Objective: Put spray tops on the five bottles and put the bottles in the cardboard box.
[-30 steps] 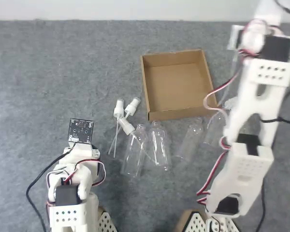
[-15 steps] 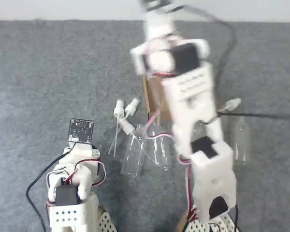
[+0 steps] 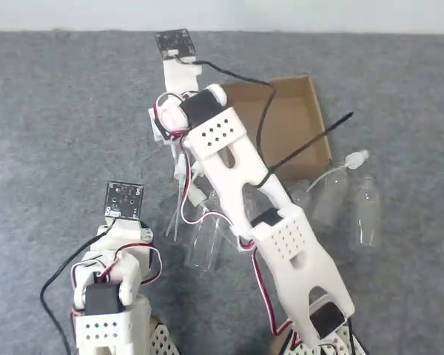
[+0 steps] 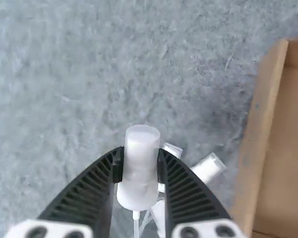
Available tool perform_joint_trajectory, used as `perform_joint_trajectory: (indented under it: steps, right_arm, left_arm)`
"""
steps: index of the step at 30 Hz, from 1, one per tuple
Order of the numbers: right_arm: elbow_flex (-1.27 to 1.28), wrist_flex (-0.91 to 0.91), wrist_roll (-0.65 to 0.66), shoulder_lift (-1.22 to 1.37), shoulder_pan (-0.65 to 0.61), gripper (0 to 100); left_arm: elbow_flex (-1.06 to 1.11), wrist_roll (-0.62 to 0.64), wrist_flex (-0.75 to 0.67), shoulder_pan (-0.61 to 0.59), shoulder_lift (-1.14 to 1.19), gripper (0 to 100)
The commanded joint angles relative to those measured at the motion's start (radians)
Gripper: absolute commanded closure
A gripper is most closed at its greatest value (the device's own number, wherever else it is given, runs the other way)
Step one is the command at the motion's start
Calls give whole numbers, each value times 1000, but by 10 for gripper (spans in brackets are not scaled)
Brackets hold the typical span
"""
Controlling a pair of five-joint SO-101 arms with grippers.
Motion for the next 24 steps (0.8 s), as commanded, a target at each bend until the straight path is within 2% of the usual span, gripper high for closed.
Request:
perform_joint_trajectory:
  steps: [1,7,12,14,20,22,24]
  right_arm:
    - [-6,-33,-91,12,1,981]
    - [-11,24,-121,47,12,965]
    - [-11,130,-121,47,12,793]
    - [-11,145,-121,51,12,753]
    - [-17,176,-118,39,31,745]
    - [-64,237,-55,12,59,745]
    - [-92,263,72,-25,91,745]
  left_arm:
    - [-7,-5,2,0,6,988]
    - [-7,-5,3,0,6,988]
    - [-7,-5,3,0,6,988]
    - [-7,-5,3,0,6,988]
    - [-7,-5,3,0,6,988]
    - [-7,-5,3,0,6,988]
    - [-7,-5,3,0,6,988]
